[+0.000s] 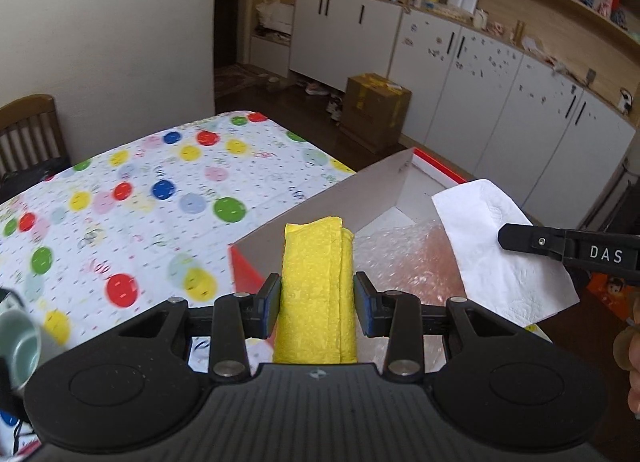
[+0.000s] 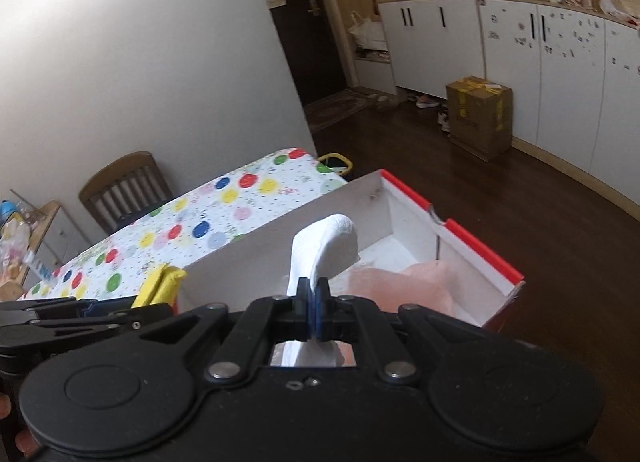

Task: Organize soft objects
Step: 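Carry the yellow cloth and white napkin with both tools over the shoebox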

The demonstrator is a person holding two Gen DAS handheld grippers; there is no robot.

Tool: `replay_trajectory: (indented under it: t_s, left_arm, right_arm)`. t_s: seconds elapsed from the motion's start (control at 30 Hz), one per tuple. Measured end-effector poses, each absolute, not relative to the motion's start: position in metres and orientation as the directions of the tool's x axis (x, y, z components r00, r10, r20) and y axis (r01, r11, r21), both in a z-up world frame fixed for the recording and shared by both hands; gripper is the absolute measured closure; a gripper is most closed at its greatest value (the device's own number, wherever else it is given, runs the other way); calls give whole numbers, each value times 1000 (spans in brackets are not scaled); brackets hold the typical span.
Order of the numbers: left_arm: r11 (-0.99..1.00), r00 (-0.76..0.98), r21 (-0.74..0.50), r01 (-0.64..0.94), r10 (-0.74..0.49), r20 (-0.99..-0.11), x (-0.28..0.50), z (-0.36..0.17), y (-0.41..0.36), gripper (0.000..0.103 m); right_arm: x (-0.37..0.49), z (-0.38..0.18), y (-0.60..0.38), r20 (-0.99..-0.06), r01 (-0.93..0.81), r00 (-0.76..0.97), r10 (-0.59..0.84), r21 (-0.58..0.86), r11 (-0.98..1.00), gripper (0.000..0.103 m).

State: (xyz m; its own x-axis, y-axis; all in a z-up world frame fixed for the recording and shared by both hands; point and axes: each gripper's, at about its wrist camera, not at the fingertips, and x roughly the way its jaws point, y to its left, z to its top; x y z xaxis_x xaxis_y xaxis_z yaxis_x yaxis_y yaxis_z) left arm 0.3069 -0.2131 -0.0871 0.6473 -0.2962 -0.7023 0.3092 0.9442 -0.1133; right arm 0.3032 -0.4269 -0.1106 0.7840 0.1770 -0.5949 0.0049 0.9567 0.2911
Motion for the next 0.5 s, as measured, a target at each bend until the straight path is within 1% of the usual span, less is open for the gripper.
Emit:
replay_trajectory:
  t_s: [0.23,0.4,0.5]
  left_arm:
    - [933,606,-62,354,-279,-745,334,-103,-247,66]
    - [928,564,-40,372,-260,-784,349,-120,-266,66]
    - [927,562,-6,376,-233,-794,354,-130,-274,66]
  right_arm:
    - [318,-122,-436,-619,34,769,159,288,957,102]
    - [330,-139,-441,-654,68,742,146,290,955,102]
    - [337,-151,-441,-676,84,723,142,290,953,102]
